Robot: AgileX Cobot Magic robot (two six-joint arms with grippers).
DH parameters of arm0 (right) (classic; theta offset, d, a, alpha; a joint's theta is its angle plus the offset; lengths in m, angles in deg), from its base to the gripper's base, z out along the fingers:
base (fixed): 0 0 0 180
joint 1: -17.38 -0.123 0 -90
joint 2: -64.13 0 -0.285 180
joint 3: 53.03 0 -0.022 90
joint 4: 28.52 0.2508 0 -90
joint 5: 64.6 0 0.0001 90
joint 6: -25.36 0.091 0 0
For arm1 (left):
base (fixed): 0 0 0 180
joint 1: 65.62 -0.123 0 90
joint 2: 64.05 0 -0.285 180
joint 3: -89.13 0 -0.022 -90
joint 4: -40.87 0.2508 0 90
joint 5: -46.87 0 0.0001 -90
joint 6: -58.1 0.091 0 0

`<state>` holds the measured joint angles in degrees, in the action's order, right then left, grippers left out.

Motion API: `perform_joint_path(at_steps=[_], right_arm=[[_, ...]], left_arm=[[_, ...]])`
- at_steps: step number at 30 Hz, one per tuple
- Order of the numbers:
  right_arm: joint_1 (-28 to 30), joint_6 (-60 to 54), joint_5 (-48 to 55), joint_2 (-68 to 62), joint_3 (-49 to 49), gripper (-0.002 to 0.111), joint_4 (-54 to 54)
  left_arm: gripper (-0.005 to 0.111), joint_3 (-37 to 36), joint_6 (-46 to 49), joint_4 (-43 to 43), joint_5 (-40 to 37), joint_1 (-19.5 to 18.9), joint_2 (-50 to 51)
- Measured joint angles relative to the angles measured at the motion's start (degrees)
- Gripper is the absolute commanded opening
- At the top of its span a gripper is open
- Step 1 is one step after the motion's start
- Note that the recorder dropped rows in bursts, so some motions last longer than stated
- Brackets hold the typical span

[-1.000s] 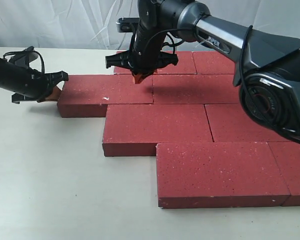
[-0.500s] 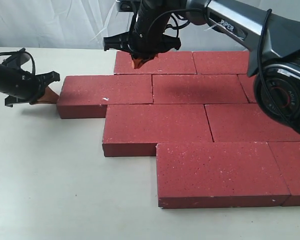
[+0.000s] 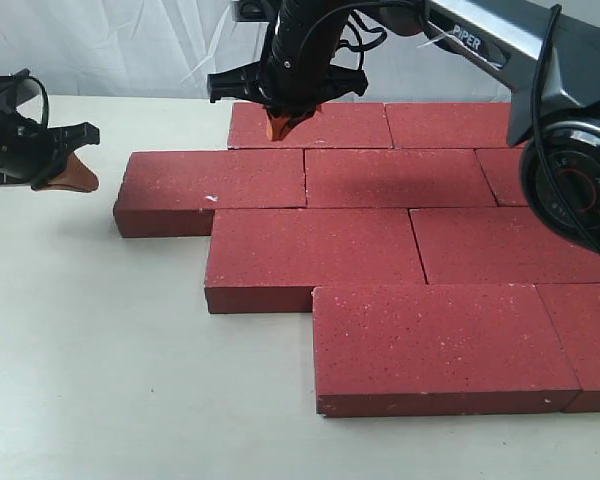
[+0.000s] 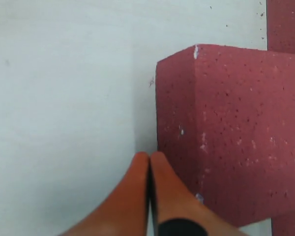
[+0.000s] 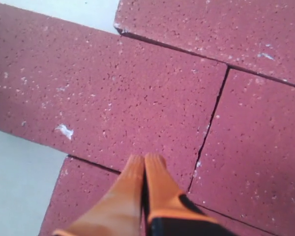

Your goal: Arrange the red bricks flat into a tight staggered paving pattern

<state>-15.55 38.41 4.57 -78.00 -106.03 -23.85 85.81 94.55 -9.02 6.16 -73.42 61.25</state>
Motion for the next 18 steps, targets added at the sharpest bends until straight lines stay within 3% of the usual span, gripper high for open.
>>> perform_joint_path(at_steps=[6, 12, 18], right_arm=[[0.0, -2.6, 0.5, 0.1, 0.0, -0.001, 3.5], [0.1, -5.0, 0.6, 0.1, 0.0, -0.001, 6.0], [2.4, -5.5, 0.8, 0.4, 0.0, -0.001, 11.2]], left_arm=[[0.0, -1.4, -6.0, 8.7, -0.8, 0.0, -6.7], [0.0, -5.8, -8.3, 10.9, 1.4, 0.0, -13.7], [0.0, -8.4, -11.0, 14.2, 5.1, 3.8, -18.8]])
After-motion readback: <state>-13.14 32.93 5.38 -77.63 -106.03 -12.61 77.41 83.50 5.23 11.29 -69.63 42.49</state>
